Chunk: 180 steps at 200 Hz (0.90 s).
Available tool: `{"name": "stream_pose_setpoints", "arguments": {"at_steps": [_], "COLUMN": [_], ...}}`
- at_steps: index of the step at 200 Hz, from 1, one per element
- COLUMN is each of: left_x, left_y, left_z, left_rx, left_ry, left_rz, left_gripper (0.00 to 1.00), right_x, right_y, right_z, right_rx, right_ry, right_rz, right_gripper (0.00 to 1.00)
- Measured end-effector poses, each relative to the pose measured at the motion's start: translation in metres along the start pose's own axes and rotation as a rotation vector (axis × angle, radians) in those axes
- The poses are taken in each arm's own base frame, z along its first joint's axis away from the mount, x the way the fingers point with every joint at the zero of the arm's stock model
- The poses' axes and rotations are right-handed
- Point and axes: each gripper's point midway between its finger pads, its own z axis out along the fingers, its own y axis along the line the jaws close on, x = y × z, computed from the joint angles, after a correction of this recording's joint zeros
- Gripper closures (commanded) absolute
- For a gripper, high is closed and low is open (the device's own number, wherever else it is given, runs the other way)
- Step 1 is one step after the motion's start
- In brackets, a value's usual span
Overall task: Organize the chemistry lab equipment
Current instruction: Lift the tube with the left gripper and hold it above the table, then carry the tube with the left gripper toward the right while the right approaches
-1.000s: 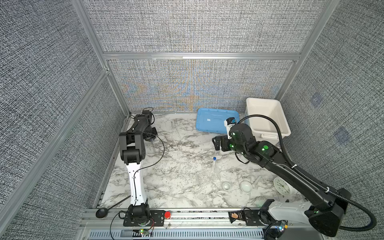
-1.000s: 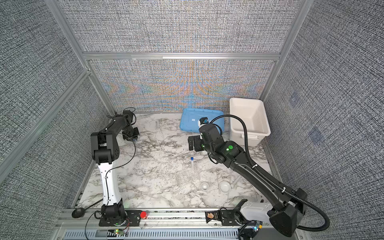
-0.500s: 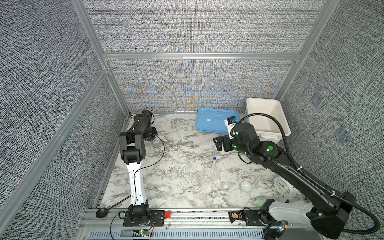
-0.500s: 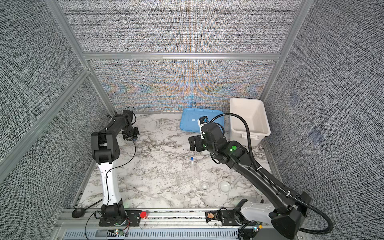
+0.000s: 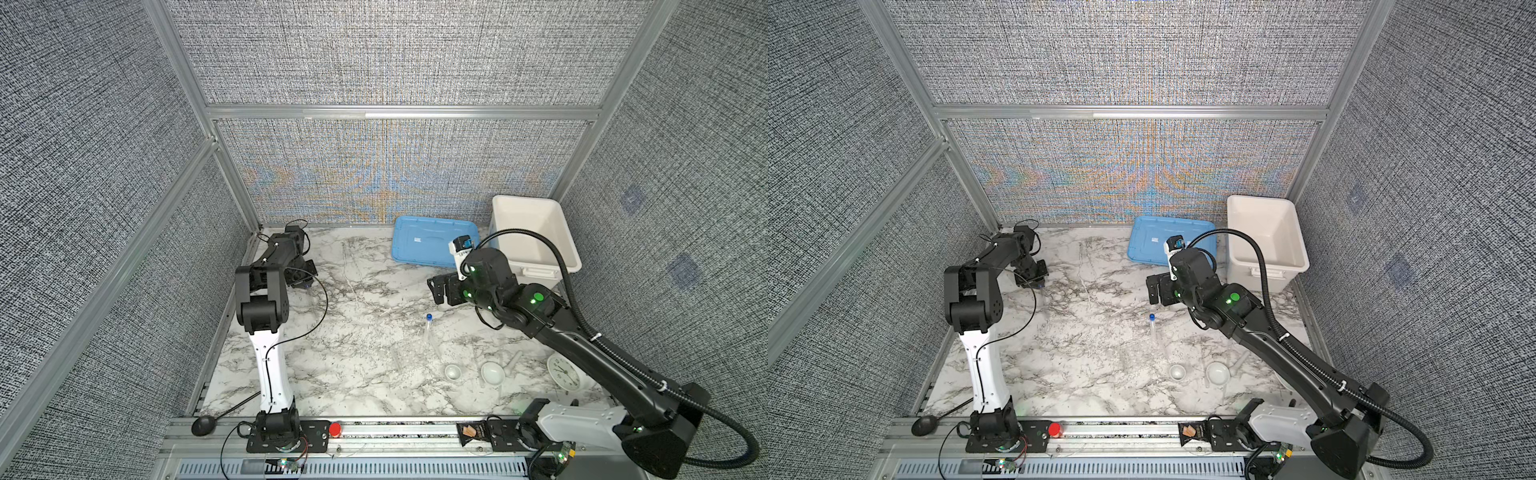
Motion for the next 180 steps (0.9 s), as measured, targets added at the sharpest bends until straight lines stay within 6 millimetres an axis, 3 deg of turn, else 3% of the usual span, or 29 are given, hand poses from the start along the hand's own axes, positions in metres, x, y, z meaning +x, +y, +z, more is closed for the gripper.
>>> {"name": "stream_pose_setpoints", "arguments": {"at_steps": [31,61,76,132,180], "left_x": [0.030,0.083,0.102,0.130,0.143], "left_y": [-0.032,-0.083,-0.092,-0.139,-0.172], "left_z": [-0.008,-0.012,-0.019,-0.081,-0.124], "left_rx": [0.047,0.096,0.116,0.319,0.487], "left_ry": [0.035,0.102,0.125,0.092,0.076], "left_rz": [0.059,0.196,0.221,0.235,0.239], "left_gripper": [0.80,0.80,0.80,0.80,0.80], "right_x": [0.007,0.017,0.020,0.024,0.019], "right_y": [0.002,0.003,0.003,0.016,0.060], "right_z": [0.011,0.018,0.022,0.038,0.059], "right_rx": [0.001,-0.005,-0.002,-0.059,-0.254], "right_ry": [0.029,0.058,0.069,0.109,0.172], "right_rz": [-0.005,0.006,0.011,0.012,0.045], "right_gripper": [0.01,0.01,0.01,0.01,0.08]}}
